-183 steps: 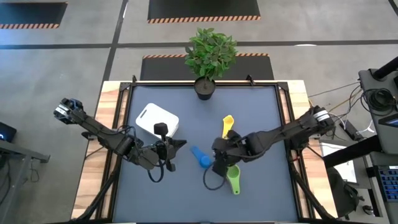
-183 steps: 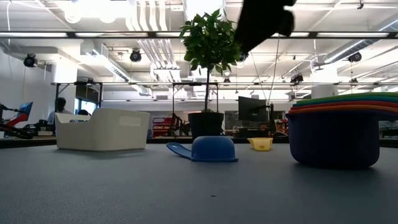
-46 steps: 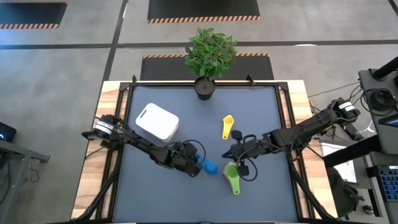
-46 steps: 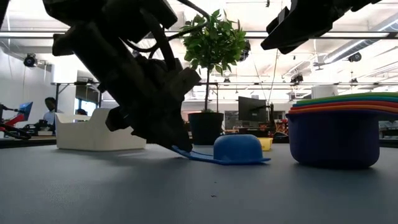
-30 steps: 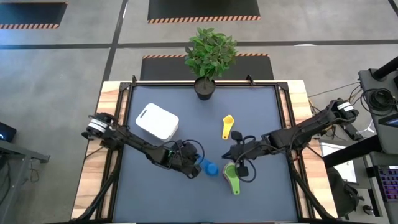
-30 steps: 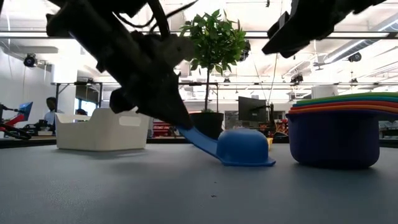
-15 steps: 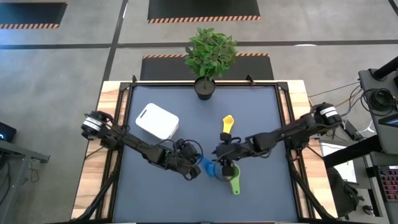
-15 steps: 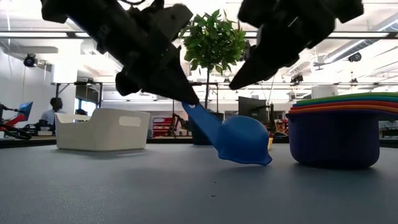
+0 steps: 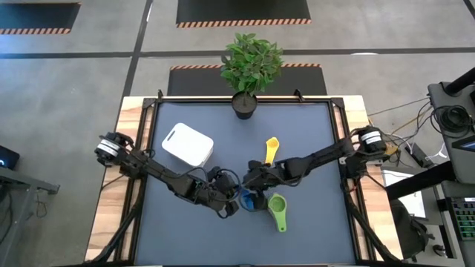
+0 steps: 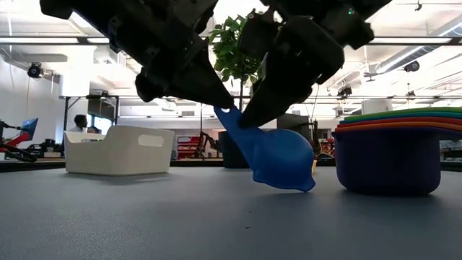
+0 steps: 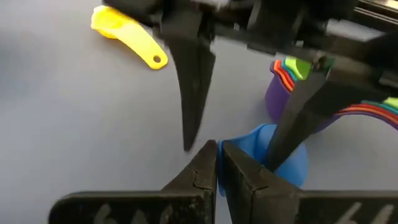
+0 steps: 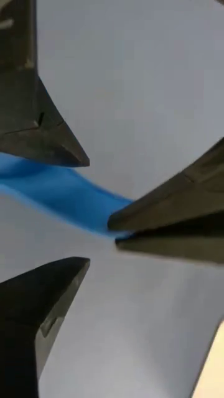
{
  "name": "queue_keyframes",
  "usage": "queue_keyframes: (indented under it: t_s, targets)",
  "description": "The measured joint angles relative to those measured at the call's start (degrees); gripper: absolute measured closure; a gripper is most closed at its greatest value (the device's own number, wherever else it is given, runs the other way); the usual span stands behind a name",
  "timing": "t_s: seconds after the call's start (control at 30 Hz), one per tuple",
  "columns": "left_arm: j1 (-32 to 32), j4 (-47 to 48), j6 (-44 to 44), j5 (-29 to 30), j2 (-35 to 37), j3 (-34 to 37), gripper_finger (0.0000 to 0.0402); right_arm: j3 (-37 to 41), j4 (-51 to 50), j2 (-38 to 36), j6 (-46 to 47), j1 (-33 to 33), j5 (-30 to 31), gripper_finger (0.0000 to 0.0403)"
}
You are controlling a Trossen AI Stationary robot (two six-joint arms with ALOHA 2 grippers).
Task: Nest measuring cups in basket
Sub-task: Stack the blue measuring cup on the light green measuring cup
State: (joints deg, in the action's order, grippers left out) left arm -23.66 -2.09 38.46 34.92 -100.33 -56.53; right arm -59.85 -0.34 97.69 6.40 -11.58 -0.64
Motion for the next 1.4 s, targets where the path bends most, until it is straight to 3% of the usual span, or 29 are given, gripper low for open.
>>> queue_keyframes:
  t_s: [0.13,0.4,0.57,0.83,1.03,1.2,1.4]
  targets:
    - [-0.2,-0.9,-1.2,0.5,0.0,0.0,0.0401,-1.3,0.8,1.9,-0.6,0.2,-2.6,0.0216]
    - [-0.5,-1.7,-2.5,0.3,0.1,0.0,0.0401,-1.8,0.6,1.3,-1.4,0.3,-4.4,0.0381]
    - [-1.1,-1.4,-5.7,-0.1,1.8,0.0,0.0401,-1.8,1.3,0.8,-1.8,0.2,-4.4,0.0392]
    - [-3.1,1.9,-14.8,-1.3,10.2,0.0,0.0401,-2.0,3.2,-4.0,-8.2,-1.1,-2.9,0.0394]
    - [-4.5,2.2,-21.8,-1.3,16.1,0.0,0.0401,-2.1,-0.4,-10.8,-13.1,-2.9,1.8,0.0394]
    - [-4.7,0.2,-25.5,-0.3,20.3,-0.2,0.0401,-1.5,-6.2,-13.5,-12.9,-3.3,1.0,0.0395]
    - [-4.7,-1.2,-27.6,-0.3,23.1,-0.1,0.0401,-1.0,-7.4,-15.0,-16.3,-6.1,8.9,0.0395]
